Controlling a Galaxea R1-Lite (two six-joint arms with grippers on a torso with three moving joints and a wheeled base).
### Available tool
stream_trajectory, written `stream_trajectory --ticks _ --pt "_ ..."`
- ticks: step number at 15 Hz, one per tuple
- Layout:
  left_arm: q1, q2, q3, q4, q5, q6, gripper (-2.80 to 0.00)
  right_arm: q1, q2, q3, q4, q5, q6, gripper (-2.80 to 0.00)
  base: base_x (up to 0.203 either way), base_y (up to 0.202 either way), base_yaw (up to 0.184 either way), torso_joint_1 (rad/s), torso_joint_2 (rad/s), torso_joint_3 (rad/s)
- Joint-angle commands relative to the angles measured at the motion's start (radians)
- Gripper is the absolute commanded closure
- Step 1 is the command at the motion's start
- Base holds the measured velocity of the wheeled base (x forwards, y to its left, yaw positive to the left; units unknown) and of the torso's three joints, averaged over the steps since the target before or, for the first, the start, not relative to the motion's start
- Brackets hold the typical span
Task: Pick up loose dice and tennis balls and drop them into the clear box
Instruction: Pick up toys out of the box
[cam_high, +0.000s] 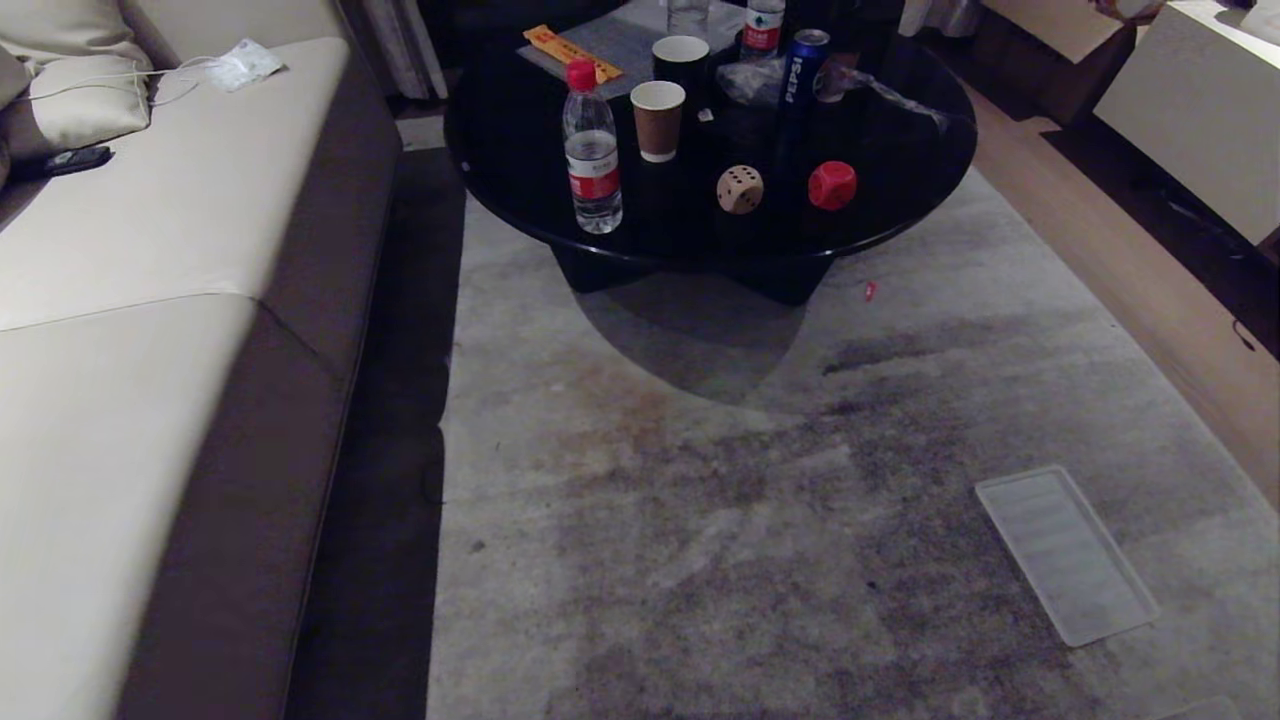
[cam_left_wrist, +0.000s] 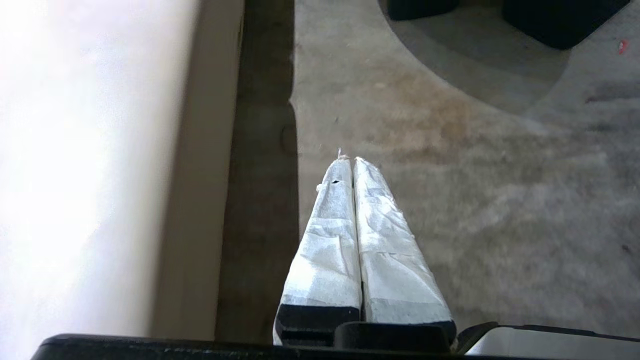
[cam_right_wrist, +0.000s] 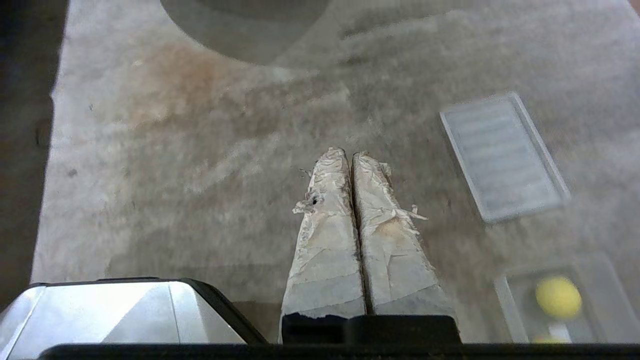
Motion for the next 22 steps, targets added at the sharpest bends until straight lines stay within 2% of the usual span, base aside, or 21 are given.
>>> stream_trajectory --ticks 1,22 --pt "0.001 0.001 0.002 0.000 0.001 0.000 0.00 0.000 0.001 0.000 0.000 -0.001 0.001 0.00 0.188 0.000 0.000 -0.004 0.00 0.002" --pt "0.001 0.001 0.002 0.000 0.001 0.003 0.00 0.000 0.001 0.000 0.000 -0.001 0.001 0.00 0.183 0.000 -0.001 0.002 0.00 0.003"
